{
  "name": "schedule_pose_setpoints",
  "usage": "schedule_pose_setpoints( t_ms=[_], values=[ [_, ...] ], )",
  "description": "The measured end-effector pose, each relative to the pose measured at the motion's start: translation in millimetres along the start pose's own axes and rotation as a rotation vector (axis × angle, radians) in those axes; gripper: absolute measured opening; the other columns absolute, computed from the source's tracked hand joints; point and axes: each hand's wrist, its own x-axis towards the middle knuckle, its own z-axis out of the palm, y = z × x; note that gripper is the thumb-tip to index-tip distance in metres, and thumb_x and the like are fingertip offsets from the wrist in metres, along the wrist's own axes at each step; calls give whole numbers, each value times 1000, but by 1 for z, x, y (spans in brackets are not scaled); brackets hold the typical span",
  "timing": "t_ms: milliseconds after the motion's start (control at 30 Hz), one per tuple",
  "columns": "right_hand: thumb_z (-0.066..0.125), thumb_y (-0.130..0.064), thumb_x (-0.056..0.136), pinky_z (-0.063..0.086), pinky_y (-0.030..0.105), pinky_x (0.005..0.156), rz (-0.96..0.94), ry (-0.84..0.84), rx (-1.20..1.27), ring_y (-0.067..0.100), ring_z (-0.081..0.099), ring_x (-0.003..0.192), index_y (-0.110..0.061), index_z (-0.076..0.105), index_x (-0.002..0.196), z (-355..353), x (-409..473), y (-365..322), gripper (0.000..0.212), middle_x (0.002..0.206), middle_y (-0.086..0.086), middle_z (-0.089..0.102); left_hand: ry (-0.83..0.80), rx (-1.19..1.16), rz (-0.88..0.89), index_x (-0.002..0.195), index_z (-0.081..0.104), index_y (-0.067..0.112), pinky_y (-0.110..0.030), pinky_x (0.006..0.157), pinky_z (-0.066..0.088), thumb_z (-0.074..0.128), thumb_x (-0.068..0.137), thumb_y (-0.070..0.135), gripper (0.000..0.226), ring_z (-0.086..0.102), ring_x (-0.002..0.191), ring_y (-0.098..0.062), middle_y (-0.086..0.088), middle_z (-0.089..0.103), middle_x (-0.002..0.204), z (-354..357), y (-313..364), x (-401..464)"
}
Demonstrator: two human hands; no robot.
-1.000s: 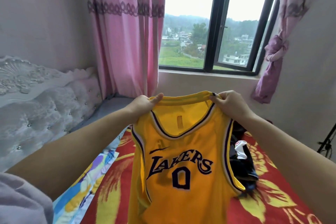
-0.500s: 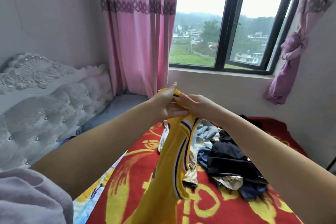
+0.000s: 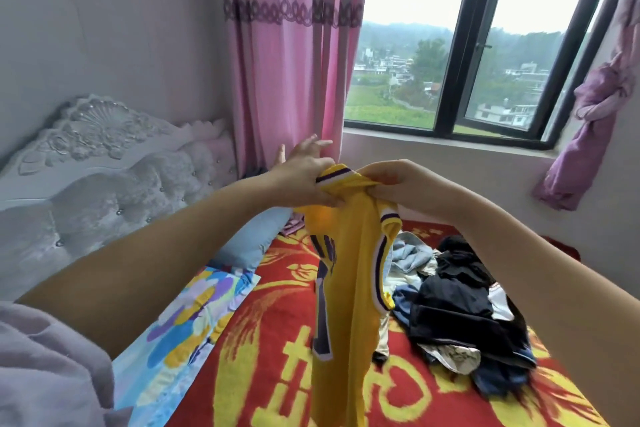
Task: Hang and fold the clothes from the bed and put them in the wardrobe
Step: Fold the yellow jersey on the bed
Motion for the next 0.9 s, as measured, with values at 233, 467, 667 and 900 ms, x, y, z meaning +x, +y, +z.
schedule_pose_setpoints(
  t_ms=[233, 467, 667, 900],
  values=[
    [62, -13, 90, 50, 29, 63, 113, -198, -211, 12, 59, 62, -12, 70, 89, -26, -14, 18, 8, 72, 0, 67, -216, -342, 9, 90, 67, 26, -18, 63, 51, 66, 89, 29, 3, 63, 69, -4, 12, 67, 77, -32, 1, 15],
    [55, -3, 88, 47, 26, 62, 182, -132, -12, 12, 52, 65, -13, 58, 77, -4, 11, 66, 15, 70, 2, 54, -324, -177, -104, 92, 65, 24, -20, 59, 54, 74, 81, 35, 18, 69, 72, -9, 7, 71, 87, -27, -19, 24],
    [42, 4, 90, 47, 27, 46, 209, 5, -6, 18, 49, 56, -14, 49, 72, 55, 85, 85, 26, 70, 8, 47, -267, 161, -211, 89, 64, 14, -33, 69, 52, 66, 87, 24, 10, 62, 80, -22, -5, 65, 87, -12, -75, 32],
    [40, 6, 87, 52, 42, 63, 59, 438, 13, 19, 50, 66, -5, 58, 85, 71, 187, 63, 21, 71, 2, 52, 282, 458, -102, 83, 57, 11, -28, 53, 34, 41, 93, 6, 20, 56, 68, -25, -6, 59, 76, -50, -136, 44]
  ],
)
